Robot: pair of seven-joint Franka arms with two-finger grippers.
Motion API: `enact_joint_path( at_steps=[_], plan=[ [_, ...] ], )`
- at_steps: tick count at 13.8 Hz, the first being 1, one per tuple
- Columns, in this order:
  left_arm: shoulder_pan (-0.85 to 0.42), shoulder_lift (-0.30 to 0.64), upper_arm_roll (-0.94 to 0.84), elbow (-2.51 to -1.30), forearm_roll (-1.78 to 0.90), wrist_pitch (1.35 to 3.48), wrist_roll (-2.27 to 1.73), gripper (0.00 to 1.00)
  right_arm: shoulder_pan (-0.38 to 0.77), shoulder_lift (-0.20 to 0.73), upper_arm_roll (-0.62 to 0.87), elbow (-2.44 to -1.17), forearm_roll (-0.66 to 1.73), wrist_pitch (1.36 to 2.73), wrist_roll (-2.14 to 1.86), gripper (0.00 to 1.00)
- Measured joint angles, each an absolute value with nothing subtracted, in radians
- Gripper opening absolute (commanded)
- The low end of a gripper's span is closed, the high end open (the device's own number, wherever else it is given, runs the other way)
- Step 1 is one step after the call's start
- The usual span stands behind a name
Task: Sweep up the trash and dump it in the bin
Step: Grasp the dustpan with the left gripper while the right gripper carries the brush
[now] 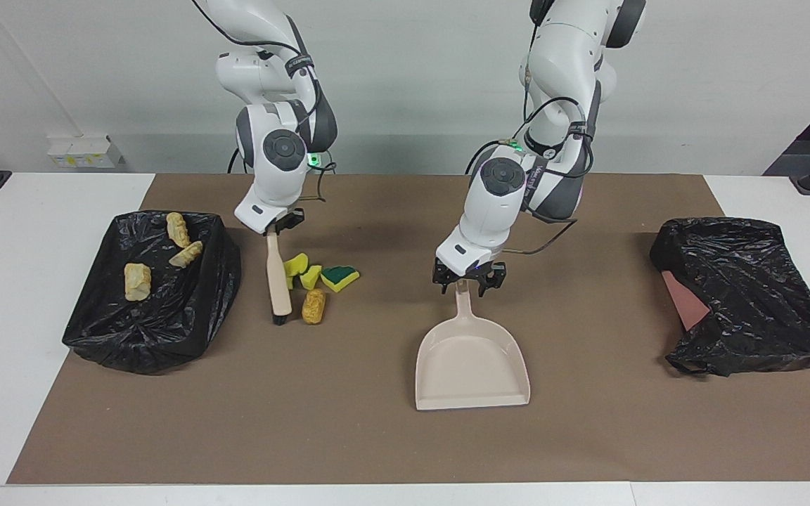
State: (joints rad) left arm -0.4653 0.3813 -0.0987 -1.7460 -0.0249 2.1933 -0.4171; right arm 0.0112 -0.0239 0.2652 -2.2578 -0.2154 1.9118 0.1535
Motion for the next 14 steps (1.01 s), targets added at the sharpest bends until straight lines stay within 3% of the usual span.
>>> enact_joint_path(
  at_steps=[7,10,14],
  plan=[
    [-0.467,0.381,-0.099,-1.768,-0.024,2.193,-0.413,0.0,0.061,-0.018,0.265,-2.185,-0.085,1.906,0.228,0.0],
    [-0.463,0.369,-0.09,-1.768,-0.024,2.179,-0.373,0.0,0.049,-0.069,0.254,-2.146,-0.091,1.809,0.269,0.0],
    [-0.387,0.294,-0.076,-1.766,-0.022,2.077,-0.158,0.0,0.023,-0.132,0.252,-2.184,-0.163,1.735,0.226,0.0]
  ],
)
